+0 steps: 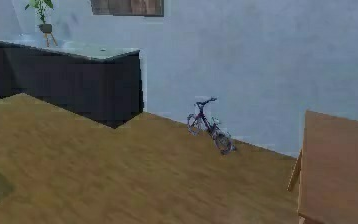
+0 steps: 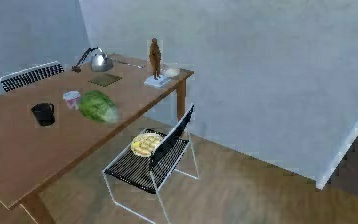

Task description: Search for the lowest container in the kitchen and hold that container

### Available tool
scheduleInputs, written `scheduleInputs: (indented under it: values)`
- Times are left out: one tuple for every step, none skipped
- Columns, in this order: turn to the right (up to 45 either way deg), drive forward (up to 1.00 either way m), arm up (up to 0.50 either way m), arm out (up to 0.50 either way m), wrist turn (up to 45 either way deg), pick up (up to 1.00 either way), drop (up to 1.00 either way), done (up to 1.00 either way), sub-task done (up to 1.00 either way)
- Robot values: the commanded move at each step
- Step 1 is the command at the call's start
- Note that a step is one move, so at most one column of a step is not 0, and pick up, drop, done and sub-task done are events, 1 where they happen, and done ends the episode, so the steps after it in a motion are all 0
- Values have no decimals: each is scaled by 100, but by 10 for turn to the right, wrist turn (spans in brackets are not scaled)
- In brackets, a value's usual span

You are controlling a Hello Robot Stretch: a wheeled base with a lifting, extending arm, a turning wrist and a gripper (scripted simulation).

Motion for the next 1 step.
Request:
scheduleInputs:
  values:
    - [-330,0,0,0,0,0,0,0,0]
